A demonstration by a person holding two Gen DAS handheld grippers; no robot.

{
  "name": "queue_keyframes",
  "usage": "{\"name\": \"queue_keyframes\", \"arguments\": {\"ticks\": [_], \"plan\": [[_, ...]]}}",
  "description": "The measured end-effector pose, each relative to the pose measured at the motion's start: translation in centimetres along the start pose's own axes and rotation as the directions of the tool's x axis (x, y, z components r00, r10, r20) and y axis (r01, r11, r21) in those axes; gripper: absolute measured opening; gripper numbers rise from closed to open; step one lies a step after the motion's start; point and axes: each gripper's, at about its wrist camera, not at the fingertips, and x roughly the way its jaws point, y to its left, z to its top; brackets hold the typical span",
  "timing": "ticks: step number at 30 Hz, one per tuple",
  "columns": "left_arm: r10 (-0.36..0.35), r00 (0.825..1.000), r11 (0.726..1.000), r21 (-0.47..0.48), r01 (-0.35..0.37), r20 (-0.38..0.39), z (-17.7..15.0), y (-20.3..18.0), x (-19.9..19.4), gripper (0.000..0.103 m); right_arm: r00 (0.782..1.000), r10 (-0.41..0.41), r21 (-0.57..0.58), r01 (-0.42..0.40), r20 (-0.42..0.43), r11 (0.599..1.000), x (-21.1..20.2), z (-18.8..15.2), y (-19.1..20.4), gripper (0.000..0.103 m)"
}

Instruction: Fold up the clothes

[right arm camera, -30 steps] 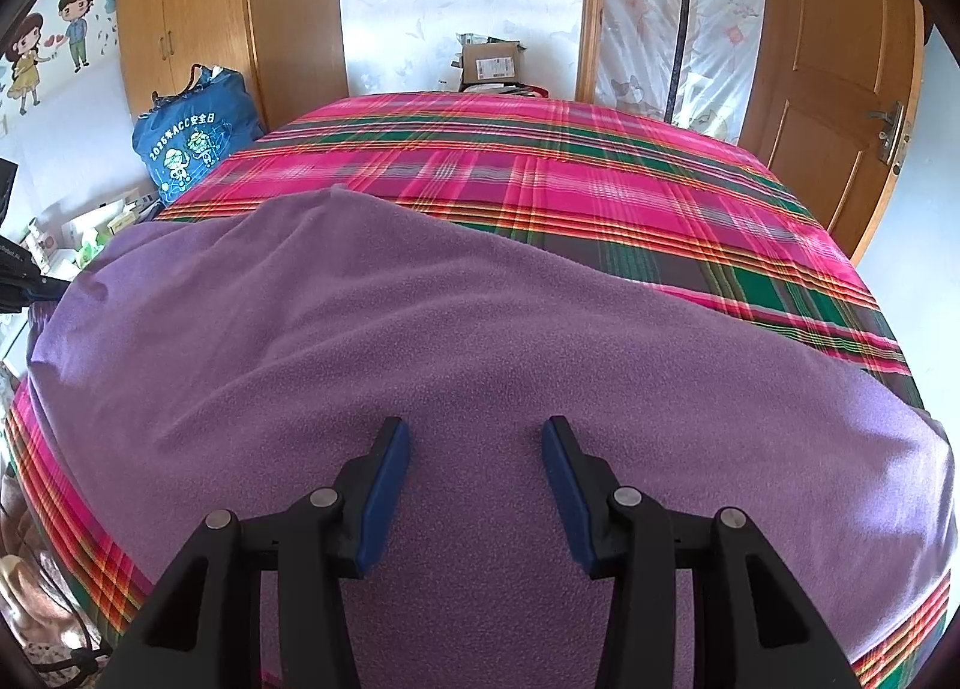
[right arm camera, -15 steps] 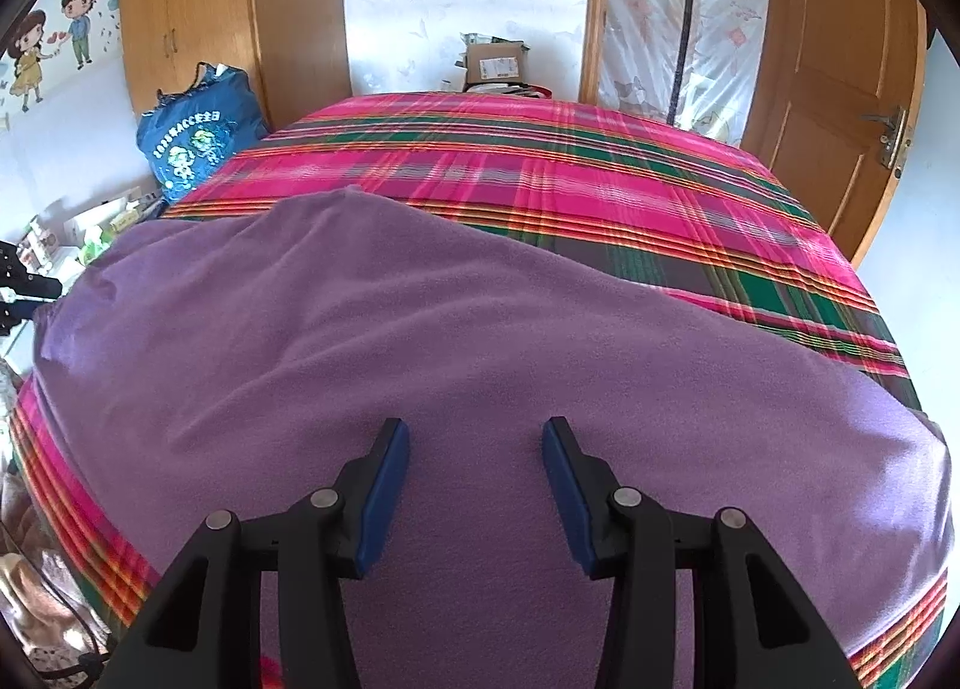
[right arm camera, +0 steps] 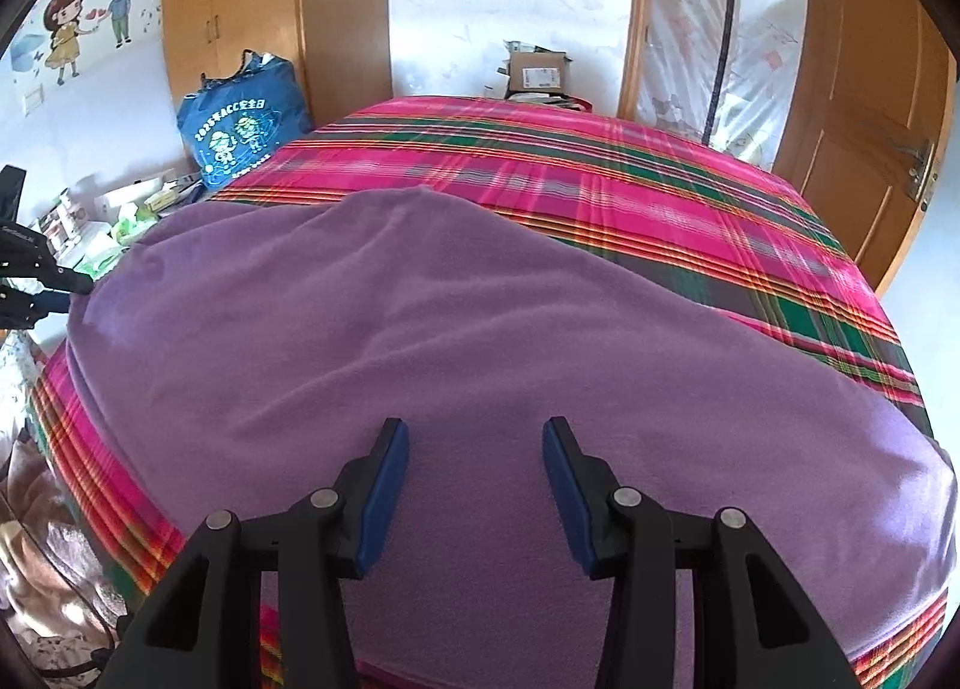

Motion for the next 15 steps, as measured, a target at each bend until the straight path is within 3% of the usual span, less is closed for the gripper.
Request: {"name": "queue_keyframes", "arguments": {"ticks": [5,10,13,15], "plan": [[-0.028,0.999,0.999,-0.016,0.029,0.024,0.1,0.6,-0.8,0.013,1.000,0.024,-0.034,-0.024,0.008,0.999,-0.2,0.1,1.4,0.047],[-0.013,1.000,1.000,-0.025,0.014,0.009,-0.1,0.9,-0.1,0.013,0.997,0.074,-0.100,-0.071,0.024,0.992,-0.4,0.6,3.7,0.047],[-0.014,1.000,1.000,-0.023,0.014,0.010,-0.2,1.1,-0.3,0.016,0.993,0.111,-0.149,-0.105,0.031,0.983,-0.5,1.0,5.4,0.047],[-0.015,1.000,0.999,-0.048,0.015,-0.004,-0.2,1.7,-0.1,0.024,0.990,0.136,-0.181,-0.128,0.035,0.975,-0.5,1.2,6.6,0.047]]}}
